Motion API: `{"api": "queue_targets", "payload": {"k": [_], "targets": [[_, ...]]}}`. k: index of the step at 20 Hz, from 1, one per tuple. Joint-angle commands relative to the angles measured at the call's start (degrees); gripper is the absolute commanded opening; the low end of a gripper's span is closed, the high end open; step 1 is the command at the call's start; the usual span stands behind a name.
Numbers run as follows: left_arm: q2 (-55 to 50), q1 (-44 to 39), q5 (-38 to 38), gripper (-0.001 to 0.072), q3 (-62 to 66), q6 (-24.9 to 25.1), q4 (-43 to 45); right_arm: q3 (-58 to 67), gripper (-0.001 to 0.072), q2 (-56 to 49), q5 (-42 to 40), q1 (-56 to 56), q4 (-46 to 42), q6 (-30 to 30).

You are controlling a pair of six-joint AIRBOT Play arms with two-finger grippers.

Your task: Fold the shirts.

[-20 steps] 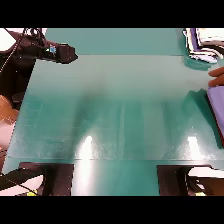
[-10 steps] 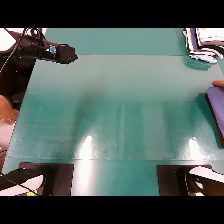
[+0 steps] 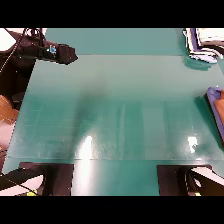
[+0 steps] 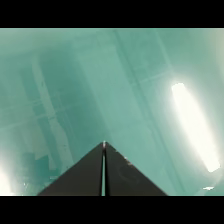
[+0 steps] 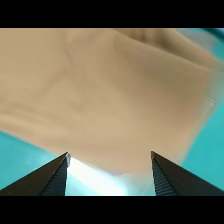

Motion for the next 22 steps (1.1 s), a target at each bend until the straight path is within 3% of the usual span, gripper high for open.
{"api": "queue_targets", "payload": {"k": [1, 5, 11, 12, 15, 16, 22], "targets": [[-0.02, -0.04, 0.07, 0.0025, 0.00, 0.00, 0.00, -1.75, 0.0581, 0.66, -2.51, -0.83, 7.37, -0.02], [-0.02, -0.04, 0.04, 0.0025, 0.00, 0.00, 0.00, 4.85, 0.0576, 0.66, -6.16, 13.42, 20.59, -0.04], [0.00, -0.04, 0.50, 0.0025, 0.02, -0.02, 0.00, 10.43, 0.0565, 0.66, -15.45, 48.68, 20.87, -0.04], [0.02, -0.04, 0.09, 0.0025, 0.02, -0.02, -0.02, 10.38, 0.0484, 0.66, -17.94, 53.81, 20.90, -0.07], [0.00, -0.04, 0.42, 0.0025, 0.02, -0.04, -0.02, 10.38, 0.0061, 0.66, -22.73, 65.22, 20.90, -0.07], [0.00, -0.04, 1.14, 0.0025, 0.02, -0.04, -0.02, 10.38, 0.0022, 0.66, -23.30, 67.63, 20.90, -0.09], [0.00, -0.04, 5.05, 0.0025, 0.07, -0.04, -0.02, 10.34, 0.0022, 0.31, -22.99, 72.08, 20.96, -0.09]]}}
